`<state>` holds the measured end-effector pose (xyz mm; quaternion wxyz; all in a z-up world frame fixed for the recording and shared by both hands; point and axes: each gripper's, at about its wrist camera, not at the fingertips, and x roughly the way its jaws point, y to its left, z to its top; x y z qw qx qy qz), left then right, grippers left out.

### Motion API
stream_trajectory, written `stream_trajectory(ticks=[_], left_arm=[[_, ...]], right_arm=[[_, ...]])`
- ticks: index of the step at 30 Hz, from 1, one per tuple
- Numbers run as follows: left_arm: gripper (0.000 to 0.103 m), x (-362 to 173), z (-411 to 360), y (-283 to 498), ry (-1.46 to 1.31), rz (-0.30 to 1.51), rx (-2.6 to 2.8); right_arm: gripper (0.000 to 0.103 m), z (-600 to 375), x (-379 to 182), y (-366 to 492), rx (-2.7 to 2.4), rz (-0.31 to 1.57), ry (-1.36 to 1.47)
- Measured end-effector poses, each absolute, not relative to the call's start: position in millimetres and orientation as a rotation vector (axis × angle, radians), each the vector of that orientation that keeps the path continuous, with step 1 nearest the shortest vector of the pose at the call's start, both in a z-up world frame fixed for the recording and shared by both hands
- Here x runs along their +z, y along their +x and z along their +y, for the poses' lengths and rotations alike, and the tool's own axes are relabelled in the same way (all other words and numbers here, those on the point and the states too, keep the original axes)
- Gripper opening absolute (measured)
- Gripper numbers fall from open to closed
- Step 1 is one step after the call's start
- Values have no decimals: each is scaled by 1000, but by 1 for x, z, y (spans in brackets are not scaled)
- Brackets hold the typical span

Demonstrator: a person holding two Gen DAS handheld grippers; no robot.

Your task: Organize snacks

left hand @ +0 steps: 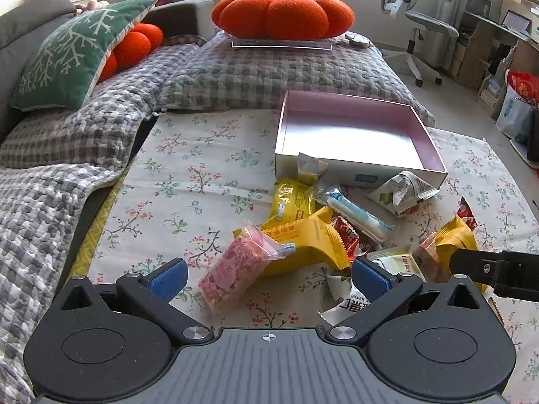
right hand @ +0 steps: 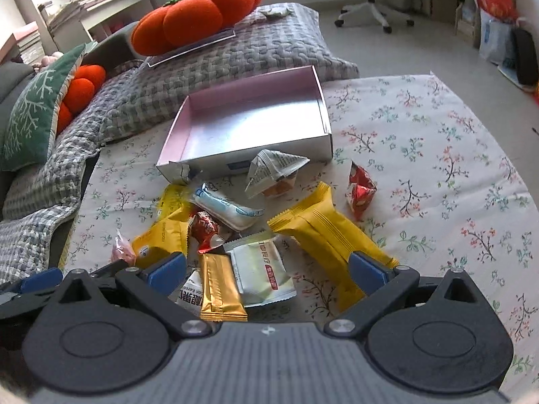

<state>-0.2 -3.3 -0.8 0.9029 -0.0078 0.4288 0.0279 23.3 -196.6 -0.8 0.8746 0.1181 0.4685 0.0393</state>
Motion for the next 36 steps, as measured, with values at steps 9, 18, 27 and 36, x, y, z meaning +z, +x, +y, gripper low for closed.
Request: stream_trajectory(ticks=[9,18,27,36], left_arm=[[103,-1,-4,-1,-7,879,64],[103,-1,-6,-1,27,869,80],[103,-2,-7,0,35,861,66],[103,0,-11,-2,61,812,61]], right_arm=[[102,-196,3,23,38,952,191],[102,-189,8,21,-33,882,38],[102,-183,14,15,-94,812,-69],[102,-182,15,12,-132,776,-125]])
